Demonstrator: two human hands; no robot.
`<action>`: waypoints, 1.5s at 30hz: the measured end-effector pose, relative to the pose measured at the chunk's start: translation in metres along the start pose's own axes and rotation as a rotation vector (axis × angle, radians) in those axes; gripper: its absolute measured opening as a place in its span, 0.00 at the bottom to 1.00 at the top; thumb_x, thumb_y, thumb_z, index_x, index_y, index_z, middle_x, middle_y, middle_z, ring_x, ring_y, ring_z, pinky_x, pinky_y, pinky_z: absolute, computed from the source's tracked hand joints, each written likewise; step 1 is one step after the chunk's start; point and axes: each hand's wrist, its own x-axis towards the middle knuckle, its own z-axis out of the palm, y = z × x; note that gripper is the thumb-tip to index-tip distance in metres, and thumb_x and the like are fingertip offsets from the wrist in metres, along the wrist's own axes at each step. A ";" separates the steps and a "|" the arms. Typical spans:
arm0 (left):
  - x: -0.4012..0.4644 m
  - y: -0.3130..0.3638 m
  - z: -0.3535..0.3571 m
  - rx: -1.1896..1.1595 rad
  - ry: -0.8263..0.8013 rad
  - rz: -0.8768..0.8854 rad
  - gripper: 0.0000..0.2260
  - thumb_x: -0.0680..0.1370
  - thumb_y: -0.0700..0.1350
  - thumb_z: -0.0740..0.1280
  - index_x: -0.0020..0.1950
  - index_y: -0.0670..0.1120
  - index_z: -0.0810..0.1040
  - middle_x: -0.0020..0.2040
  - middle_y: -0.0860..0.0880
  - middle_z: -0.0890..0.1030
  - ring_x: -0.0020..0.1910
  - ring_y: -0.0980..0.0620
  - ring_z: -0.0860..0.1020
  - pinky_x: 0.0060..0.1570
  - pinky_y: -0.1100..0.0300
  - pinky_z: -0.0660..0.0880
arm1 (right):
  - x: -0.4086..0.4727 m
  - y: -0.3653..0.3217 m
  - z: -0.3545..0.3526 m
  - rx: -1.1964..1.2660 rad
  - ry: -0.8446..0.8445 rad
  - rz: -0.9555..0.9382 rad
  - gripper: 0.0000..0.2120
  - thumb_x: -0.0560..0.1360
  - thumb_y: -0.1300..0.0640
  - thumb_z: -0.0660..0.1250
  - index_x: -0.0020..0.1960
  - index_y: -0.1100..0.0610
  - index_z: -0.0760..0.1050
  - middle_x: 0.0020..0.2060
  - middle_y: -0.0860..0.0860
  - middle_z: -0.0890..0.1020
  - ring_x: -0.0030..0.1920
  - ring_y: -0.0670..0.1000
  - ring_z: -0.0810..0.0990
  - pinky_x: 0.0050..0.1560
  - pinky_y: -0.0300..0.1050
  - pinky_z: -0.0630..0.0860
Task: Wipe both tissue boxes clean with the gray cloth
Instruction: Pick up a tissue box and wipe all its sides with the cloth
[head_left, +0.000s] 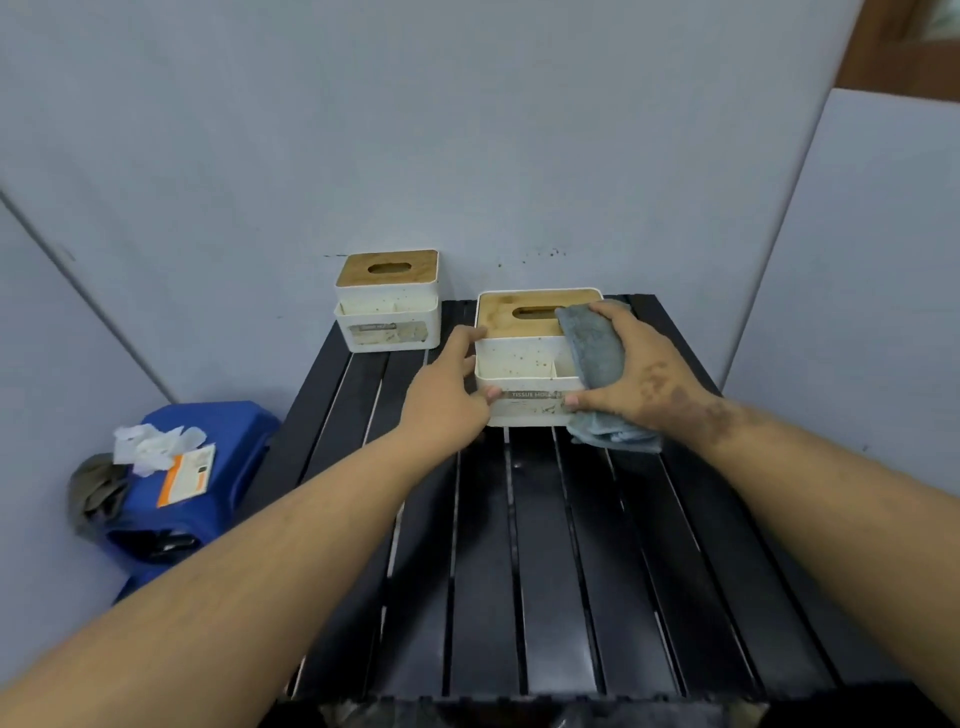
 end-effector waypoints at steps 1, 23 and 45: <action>-0.014 0.002 -0.005 -0.002 0.002 -0.001 0.28 0.78 0.43 0.73 0.72 0.59 0.64 0.65 0.53 0.83 0.61 0.50 0.81 0.58 0.50 0.78 | -0.012 -0.007 -0.003 -0.010 -0.012 0.002 0.54 0.54 0.45 0.85 0.74 0.46 0.61 0.63 0.50 0.74 0.62 0.51 0.73 0.67 0.47 0.70; -0.209 -0.005 -0.042 0.041 -0.015 -0.079 0.24 0.78 0.41 0.73 0.68 0.56 0.67 0.69 0.54 0.80 0.62 0.52 0.78 0.51 0.61 0.73 | -0.205 -0.074 0.032 0.184 -0.048 0.059 0.30 0.78 0.44 0.67 0.77 0.44 0.61 0.64 0.51 0.67 0.64 0.49 0.69 0.63 0.39 0.66; -0.206 -0.014 -0.041 0.140 -0.001 -0.032 0.26 0.77 0.48 0.74 0.69 0.61 0.67 0.60 0.56 0.82 0.56 0.52 0.79 0.49 0.54 0.77 | -0.144 -0.096 -0.001 -0.339 0.003 0.028 0.10 0.78 0.45 0.64 0.56 0.42 0.81 0.50 0.48 0.75 0.54 0.51 0.70 0.53 0.50 0.76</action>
